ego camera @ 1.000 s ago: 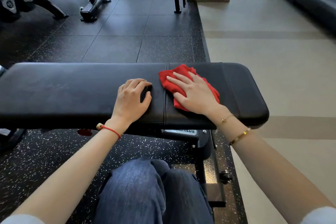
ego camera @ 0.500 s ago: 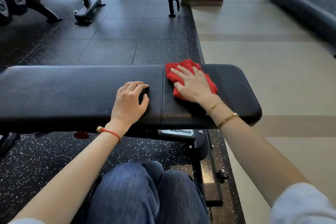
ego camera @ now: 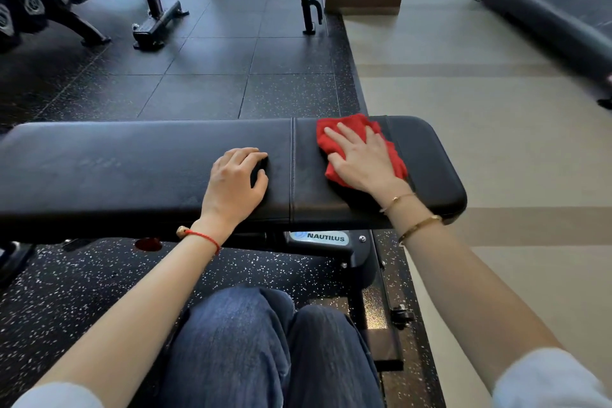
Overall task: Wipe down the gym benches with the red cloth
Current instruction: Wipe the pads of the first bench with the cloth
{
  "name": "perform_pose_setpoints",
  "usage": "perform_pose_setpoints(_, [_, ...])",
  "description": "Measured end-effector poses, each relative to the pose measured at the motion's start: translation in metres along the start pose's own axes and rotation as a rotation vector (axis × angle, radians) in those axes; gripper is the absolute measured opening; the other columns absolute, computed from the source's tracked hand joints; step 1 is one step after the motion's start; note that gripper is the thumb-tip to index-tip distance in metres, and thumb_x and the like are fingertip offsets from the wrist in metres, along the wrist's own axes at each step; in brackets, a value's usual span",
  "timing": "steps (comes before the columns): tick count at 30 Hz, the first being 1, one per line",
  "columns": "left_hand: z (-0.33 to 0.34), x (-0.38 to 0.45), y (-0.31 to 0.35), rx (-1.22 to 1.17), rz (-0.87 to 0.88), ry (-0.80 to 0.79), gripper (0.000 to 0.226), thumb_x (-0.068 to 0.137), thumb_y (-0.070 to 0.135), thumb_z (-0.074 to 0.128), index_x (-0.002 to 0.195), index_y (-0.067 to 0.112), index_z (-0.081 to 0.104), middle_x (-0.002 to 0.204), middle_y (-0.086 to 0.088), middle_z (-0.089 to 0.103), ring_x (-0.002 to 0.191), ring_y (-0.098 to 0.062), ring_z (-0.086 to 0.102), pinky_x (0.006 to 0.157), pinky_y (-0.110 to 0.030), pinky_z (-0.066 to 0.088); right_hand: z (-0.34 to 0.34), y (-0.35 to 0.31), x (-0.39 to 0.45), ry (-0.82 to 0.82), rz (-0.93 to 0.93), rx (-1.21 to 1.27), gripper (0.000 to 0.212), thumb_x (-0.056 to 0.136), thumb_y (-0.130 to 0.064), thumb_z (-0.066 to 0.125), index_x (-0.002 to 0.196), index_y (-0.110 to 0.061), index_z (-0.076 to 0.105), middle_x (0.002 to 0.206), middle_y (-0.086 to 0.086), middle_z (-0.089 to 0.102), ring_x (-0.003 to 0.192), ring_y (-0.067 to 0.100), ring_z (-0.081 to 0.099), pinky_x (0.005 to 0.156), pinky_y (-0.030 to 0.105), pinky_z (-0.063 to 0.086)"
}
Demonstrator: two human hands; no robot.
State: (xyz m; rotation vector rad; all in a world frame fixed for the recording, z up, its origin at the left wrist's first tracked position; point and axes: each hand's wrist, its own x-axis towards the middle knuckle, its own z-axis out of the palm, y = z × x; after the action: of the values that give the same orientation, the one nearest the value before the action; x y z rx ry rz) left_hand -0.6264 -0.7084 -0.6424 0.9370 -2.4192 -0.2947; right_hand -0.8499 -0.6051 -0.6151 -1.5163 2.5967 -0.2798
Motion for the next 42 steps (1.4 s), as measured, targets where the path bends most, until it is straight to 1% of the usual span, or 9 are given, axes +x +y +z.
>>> perform_pose_setpoints(4, [-0.001, 0.0, 0.0, -0.005, 0.002, -0.001, 0.032, 0.092, 0.013, 0.062, 0.123, 0.009, 0.067, 0.127, -0.009, 0.065, 0.124, -0.029, 0.055, 0.108, -0.047, 0.042, 0.013, -0.029, -0.037, 0.021, -0.203, 0.003, 0.057, 0.094, -0.045, 0.042, 0.149, -0.046, 0.028, 0.16, -0.016, 0.022, 0.147, 0.034, 0.015, 0.122, 0.045, 0.006])
perform_pose_setpoints(8, [-0.001, 0.0, -0.001, -0.02, 0.005, 0.001, 0.031, 0.092, 0.011, 0.062, 0.122, 0.009, 0.068, 0.128, -0.009, 0.065, 0.124, -0.029, 0.055, 0.108, -0.047, 0.041, 0.013, -0.003, -0.068, 0.042, -0.29, -0.02, 0.057, 0.093, -0.045, 0.041, 0.149, -0.046, 0.028, 0.16, -0.018, 0.023, 0.148, 0.026, 0.017, 0.121, 0.044, 0.011])
perform_pose_setpoints(13, [0.0, 0.002, 0.003, -0.033, 0.01, -0.006, 0.031, 0.092, 0.012, 0.062, 0.123, 0.009, 0.067, 0.128, -0.009, 0.065, 0.125, -0.029, 0.054, 0.109, -0.046, 0.041, 0.0, 0.044, -0.054, 0.112, -0.062, -0.037, 0.054, 0.094, -0.043, 0.045, 0.147, -0.045, 0.034, 0.158, -0.016, 0.029, 0.144, 0.027, 0.026, 0.121, 0.042, 0.015])
perform_pose_setpoints(17, [-0.001, 0.001, 0.002, -0.022, -0.002, -0.001, 0.031, 0.092, 0.012, 0.061, 0.123, 0.008, 0.067, 0.128, -0.009, 0.065, 0.125, -0.028, 0.054, 0.109, -0.046, 0.041, -0.005, 0.028, -0.018, 0.067, 0.068, 0.01, 0.053, 0.096, -0.045, 0.038, 0.148, -0.045, 0.031, 0.16, -0.016, 0.023, 0.146, 0.033, 0.017, 0.122, 0.045, 0.007])
perform_pose_setpoints(22, [-0.001, 0.0, 0.0, -0.02, 0.003, 0.0, 0.031, 0.092, 0.011, 0.062, 0.123, 0.008, 0.067, 0.128, -0.009, 0.065, 0.125, -0.029, 0.055, 0.109, -0.047, 0.041, 0.008, -0.026, -0.032, 0.005, -0.186, 0.009, 0.055, 0.095, -0.044, 0.041, 0.148, -0.046, 0.029, 0.16, -0.015, 0.022, 0.147, 0.032, 0.017, 0.122, 0.044, 0.008])
perform_pose_setpoints(26, [0.0, 0.002, 0.0, -0.026, 0.011, -0.001, 0.031, 0.092, 0.011, 0.062, 0.123, 0.008, 0.067, 0.128, -0.01, 0.065, 0.124, -0.03, 0.055, 0.109, -0.046, 0.041, 0.014, -0.018, -0.074, 0.058, -0.302, 0.002, 0.057, 0.092, -0.042, 0.045, 0.148, -0.045, 0.031, 0.159, -0.017, 0.025, 0.146, 0.028, 0.021, 0.121, 0.042, 0.012])
perform_pose_setpoints(31, [0.003, 0.0, -0.001, -0.027, 0.012, -0.001, 0.031, 0.092, 0.012, 0.062, 0.123, 0.009, 0.067, 0.128, -0.009, 0.065, 0.124, -0.029, 0.055, 0.108, -0.046, 0.042, 0.003, 0.042, -0.071, 0.133, -0.087, -0.022, 0.054, 0.093, -0.042, 0.046, 0.146, -0.045, 0.035, 0.157, -0.016, 0.031, 0.143, 0.026, 0.027, 0.122, 0.039, 0.013])
perform_pose_setpoints(36, [0.002, 0.0, -0.003, -0.01, 0.009, 0.016, 0.031, 0.092, 0.012, 0.062, 0.122, 0.009, 0.068, 0.126, -0.009, 0.066, 0.122, -0.029, 0.056, 0.106, -0.046, 0.043, -0.01, 0.051, -0.02, 0.073, 0.167, 0.035, 0.054, 0.094, -0.043, 0.038, 0.148, -0.045, 0.03, 0.16, -0.015, 0.022, 0.146, 0.037, 0.016, 0.122, 0.048, 0.008])
perform_pose_setpoints(42, [0.002, 0.0, -0.003, -0.01, 0.027, 0.029, 0.03, 0.091, 0.011, 0.063, 0.121, 0.009, 0.068, 0.124, -0.009, 0.067, 0.121, -0.029, 0.057, 0.105, -0.046, 0.044, 0.001, 0.025, -0.053, 0.035, -0.173, 0.015, 0.055, 0.094, -0.042, 0.042, 0.148, -0.046, 0.03, 0.159, -0.017, 0.024, 0.148, 0.031, 0.015, 0.122, 0.045, 0.009])
